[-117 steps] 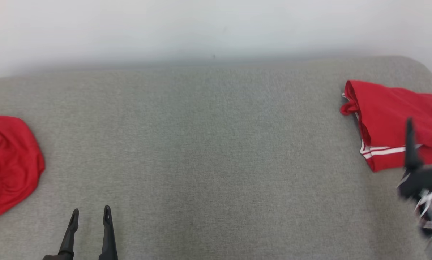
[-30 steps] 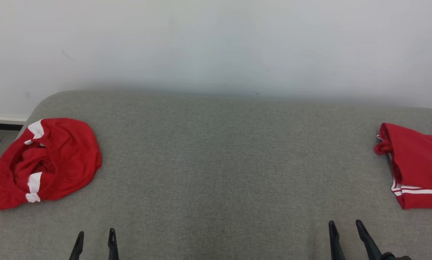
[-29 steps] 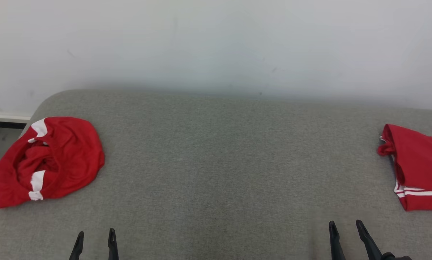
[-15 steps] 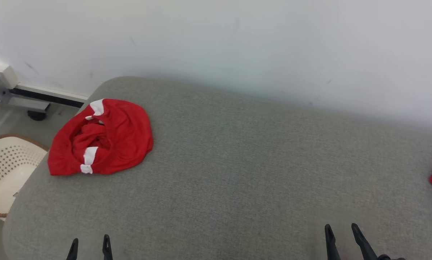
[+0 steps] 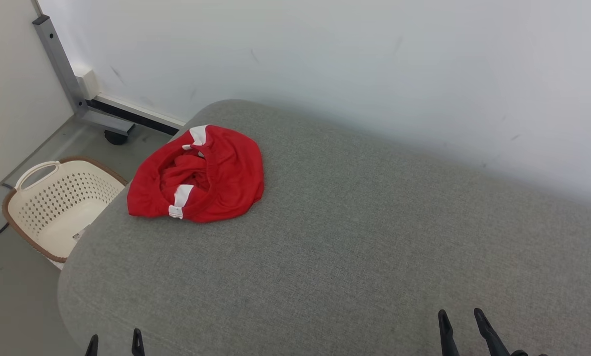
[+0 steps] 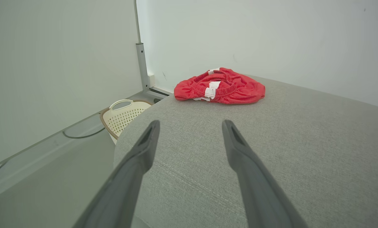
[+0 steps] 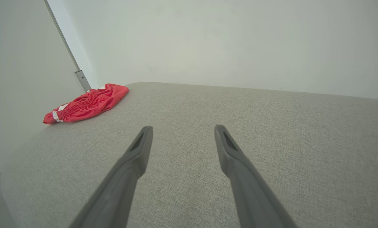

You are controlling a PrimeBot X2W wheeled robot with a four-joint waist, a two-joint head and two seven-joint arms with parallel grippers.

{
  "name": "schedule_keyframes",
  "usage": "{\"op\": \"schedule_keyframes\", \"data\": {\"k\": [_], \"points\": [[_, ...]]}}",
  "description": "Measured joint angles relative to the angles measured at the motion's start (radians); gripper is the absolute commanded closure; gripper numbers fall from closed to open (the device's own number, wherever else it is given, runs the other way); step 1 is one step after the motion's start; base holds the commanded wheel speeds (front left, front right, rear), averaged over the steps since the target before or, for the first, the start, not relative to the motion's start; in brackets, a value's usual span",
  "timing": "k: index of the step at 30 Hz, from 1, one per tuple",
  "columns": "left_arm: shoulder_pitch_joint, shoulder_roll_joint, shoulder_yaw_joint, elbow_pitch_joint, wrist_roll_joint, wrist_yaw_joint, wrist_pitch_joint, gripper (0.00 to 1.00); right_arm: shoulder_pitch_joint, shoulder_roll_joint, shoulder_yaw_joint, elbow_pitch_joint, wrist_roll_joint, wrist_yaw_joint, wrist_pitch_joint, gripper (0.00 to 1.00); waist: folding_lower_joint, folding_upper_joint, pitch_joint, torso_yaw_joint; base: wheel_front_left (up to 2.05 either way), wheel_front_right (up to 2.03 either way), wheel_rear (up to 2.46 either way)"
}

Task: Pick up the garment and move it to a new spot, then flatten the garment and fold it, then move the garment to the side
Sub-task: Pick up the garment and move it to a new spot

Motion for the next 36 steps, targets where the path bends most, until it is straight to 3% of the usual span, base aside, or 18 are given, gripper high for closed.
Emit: {"op": "schedule_keyframes", "data": {"k": [15, 22, 36], "points": [[-0.030, 0.000, 0.017, 0.013, -0.002, -0.017, 0.000, 0.00, -0.005, 0.000, 0.015, 0.002, -0.001, 0.000, 0.000, 0.00, 0.0000, 0.0000, 0.013, -0.024, 0.00, 0.00, 0.00], [-0.217, 0.008, 0.060, 0.118, -0.019, -0.050, 0.000, 0.00, -0.068, 0.001, 0.051, -0.010, -0.027, 0.000, 0.000, 0.00, 0.0000, 0.0000, 0.046, -0.096, 0.00, 0.00, 0.00], [-0.574, 0.103, 0.174, 0.388, -0.060, -0.071, 0.000, 0.00, -0.180, 0.000, 0.067, -0.024, -0.037, 0.000, 0.000, 0.00, 0.0003, 0.0001, 0.159, -0.307, 0.00, 0.00, 0.00]]}}
